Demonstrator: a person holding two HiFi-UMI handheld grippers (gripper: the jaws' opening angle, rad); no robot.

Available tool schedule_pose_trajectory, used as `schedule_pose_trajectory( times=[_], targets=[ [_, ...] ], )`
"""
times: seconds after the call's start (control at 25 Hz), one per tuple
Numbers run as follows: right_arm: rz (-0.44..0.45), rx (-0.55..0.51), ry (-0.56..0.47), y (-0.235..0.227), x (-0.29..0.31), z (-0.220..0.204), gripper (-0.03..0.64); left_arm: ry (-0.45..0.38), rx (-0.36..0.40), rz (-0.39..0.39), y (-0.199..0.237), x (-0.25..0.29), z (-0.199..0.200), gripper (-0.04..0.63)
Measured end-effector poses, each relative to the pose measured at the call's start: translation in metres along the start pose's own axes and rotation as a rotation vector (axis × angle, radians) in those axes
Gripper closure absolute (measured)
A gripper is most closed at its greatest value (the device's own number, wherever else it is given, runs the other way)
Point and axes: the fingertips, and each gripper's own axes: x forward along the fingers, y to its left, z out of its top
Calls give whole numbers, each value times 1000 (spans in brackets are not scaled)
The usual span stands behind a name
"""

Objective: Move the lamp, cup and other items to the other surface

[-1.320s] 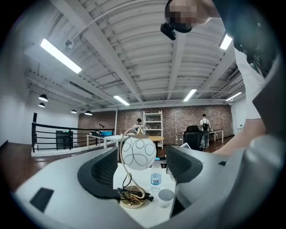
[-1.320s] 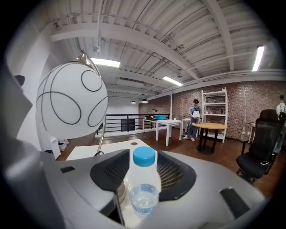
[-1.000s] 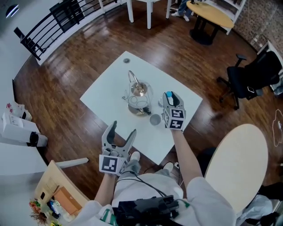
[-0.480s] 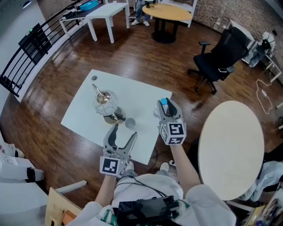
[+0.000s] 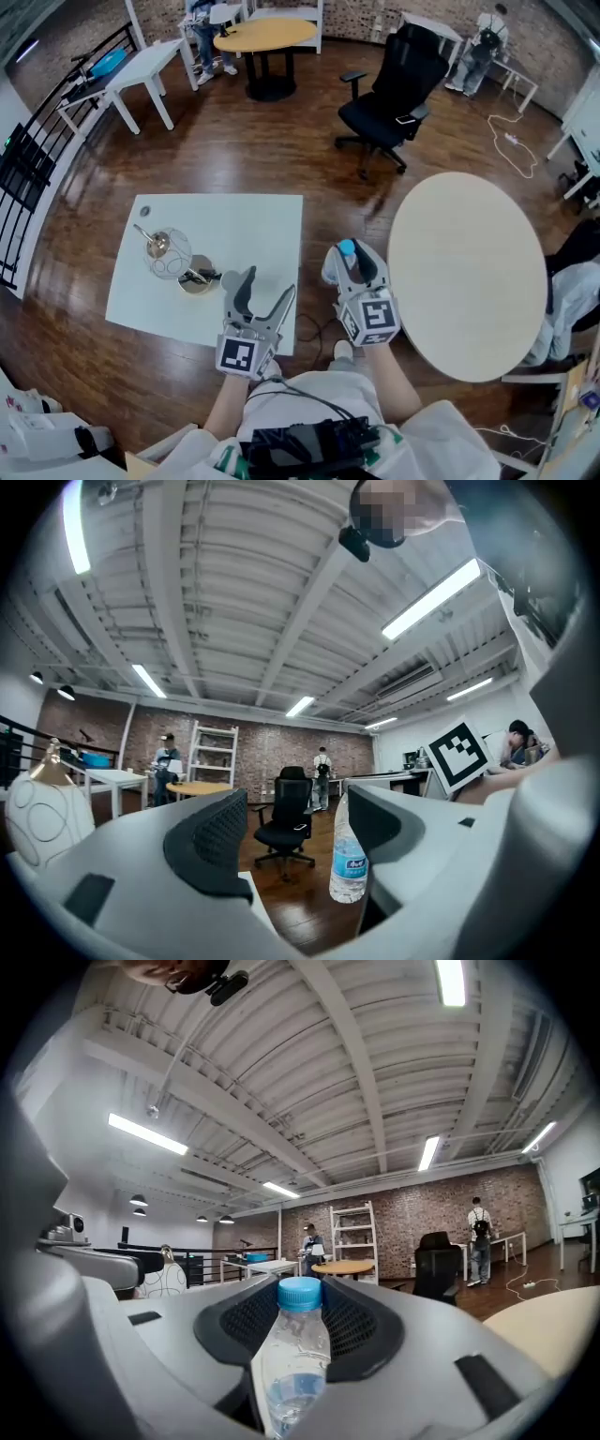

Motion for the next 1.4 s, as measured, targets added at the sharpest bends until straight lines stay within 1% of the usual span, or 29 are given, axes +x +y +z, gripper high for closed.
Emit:
schedule_pose_trajectory(
  times=[0.04, 0.24, 0.36, 0.52, 0.68, 0.76, 0.8, 0.92, 1.0, 1.12, 1.24, 1.4],
  targets=[
    [-28, 10, 4, -7, -12, 0, 456, 3, -10, -26, -8, 5, 0, 256],
    [-155, 49, -15, -42, -66, -9, 456, 10, -1, -153, -45, 27, -9, 256],
    [-237, 56, 15, -58, -99, -13, 456, 20, -34, -225, -71, 39, -7, 256],
    [-365, 55, 31, -91, -148, -26, 456, 19, 9, -337, -103, 53, -24, 256],
    [-500, 71, 42, -123, -197, -34, 456, 47, -16, -460, -146, 70, -28, 256],
    [-565, 74, 51, -141, -221, -38, 456, 46, -4, -516, -167, 79, -34, 256],
    [-598, 76, 55, -150, -234, -40, 456, 47, 0, -547, -180, 84, -37, 256],
    [-707, 73, 65, -177, -276, -40, 456, 74, -35, -655, -229, 94, -32, 255],
    [-757, 63, 76, -199, -297, -40, 456, 93, -49, -711, -260, 103, -30, 256],
    [-821, 51, 94, -237, -325, -47, 456, 110, -41, -790, -302, 119, -41, 256],
    [-885, 55, 113, -279, -357, -57, 456, 113, -44, -848, -345, 134, -48, 256],
    [-965, 79, 128, -338, -394, -72, 456, 107, -19, -907, -394, 154, -56, 256]
  ],
)
